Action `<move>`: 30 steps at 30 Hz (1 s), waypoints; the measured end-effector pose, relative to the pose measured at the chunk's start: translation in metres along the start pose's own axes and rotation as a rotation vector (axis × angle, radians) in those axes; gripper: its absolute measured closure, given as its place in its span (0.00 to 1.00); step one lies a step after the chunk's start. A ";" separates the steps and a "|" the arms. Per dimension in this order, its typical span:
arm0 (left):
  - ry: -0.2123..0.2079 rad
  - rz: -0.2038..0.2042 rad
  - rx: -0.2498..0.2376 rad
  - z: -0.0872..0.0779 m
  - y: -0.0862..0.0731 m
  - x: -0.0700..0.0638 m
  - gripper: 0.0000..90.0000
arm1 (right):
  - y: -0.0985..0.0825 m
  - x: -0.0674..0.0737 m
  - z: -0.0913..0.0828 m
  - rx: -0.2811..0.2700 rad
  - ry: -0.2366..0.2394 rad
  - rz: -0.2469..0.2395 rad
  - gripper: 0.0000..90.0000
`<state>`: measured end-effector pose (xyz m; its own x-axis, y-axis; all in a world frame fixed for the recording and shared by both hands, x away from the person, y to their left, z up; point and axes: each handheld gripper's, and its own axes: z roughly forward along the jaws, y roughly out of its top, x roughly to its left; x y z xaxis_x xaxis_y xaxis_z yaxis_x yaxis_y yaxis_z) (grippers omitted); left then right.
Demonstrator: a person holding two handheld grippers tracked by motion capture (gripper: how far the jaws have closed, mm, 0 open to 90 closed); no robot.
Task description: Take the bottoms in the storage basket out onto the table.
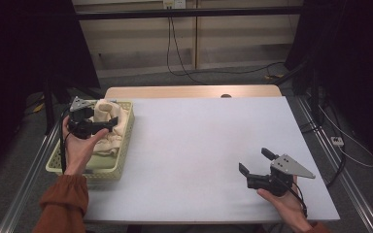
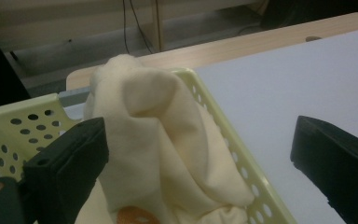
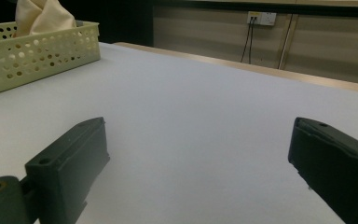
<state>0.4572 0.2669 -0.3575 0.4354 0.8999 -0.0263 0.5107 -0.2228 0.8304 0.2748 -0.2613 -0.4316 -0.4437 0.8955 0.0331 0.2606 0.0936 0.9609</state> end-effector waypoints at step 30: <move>-0.002 -0.065 0.224 0.066 -0.013 0.020 0.05 | 0.000 0.000 0.002 0.006 0.013 0.006 0.05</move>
<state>0.5079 0.2630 -0.4056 0.3978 0.9142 -0.0774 0.6892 -0.2421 0.6830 0.2764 -0.2604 -0.4322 -0.4534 0.8903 0.0423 0.2687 0.0912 0.9589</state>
